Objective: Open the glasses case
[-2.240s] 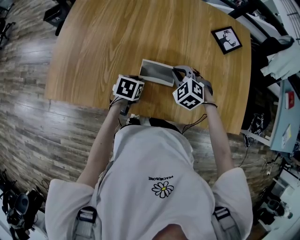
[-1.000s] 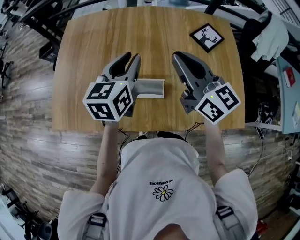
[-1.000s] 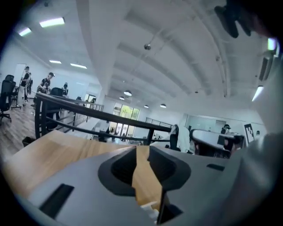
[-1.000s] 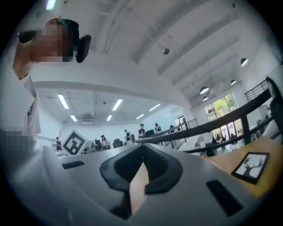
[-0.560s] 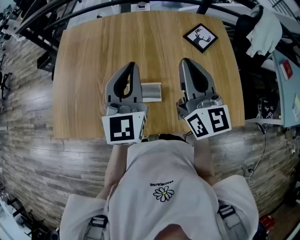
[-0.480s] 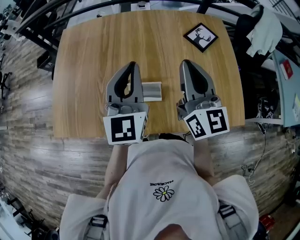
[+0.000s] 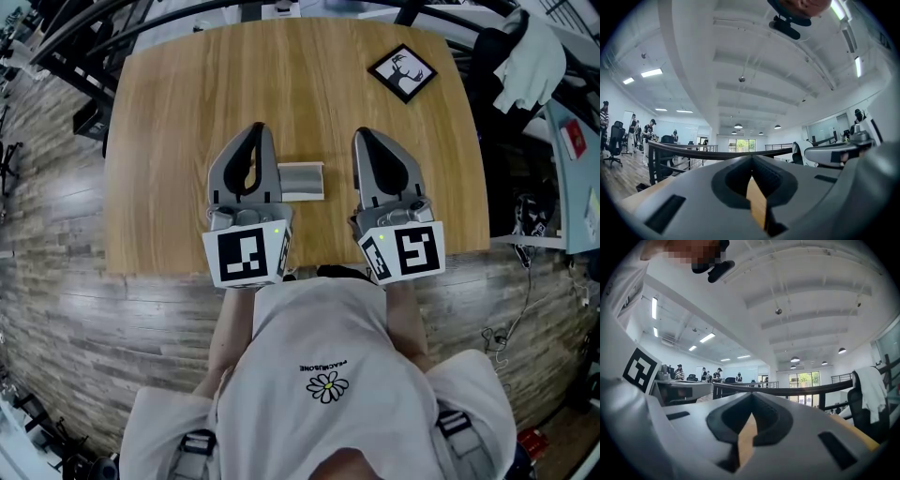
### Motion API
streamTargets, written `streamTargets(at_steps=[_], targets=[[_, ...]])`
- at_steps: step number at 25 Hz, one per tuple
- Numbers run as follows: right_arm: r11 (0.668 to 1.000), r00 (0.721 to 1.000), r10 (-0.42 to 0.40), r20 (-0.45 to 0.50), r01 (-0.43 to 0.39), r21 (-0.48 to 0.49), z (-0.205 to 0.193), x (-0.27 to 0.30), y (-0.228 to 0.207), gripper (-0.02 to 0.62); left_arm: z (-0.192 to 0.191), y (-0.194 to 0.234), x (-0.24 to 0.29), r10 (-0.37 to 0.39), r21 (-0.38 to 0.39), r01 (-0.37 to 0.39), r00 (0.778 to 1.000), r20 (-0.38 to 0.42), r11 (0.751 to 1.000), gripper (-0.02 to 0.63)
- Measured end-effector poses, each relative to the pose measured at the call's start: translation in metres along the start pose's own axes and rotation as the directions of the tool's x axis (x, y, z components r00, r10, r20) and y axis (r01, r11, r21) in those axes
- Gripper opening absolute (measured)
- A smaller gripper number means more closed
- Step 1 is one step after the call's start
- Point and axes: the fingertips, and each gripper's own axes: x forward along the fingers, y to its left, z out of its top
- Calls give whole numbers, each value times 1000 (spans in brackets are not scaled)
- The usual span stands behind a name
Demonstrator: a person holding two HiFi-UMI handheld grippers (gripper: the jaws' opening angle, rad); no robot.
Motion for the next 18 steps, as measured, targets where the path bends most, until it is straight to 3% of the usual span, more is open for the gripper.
streamTargets(at_steps=[18], targets=[[999, 998, 27, -55, -28, -16, -12, 4, -1, 6, -8, -1, 0, 9, 0, -9, 1000, -19, 1000, 15]])
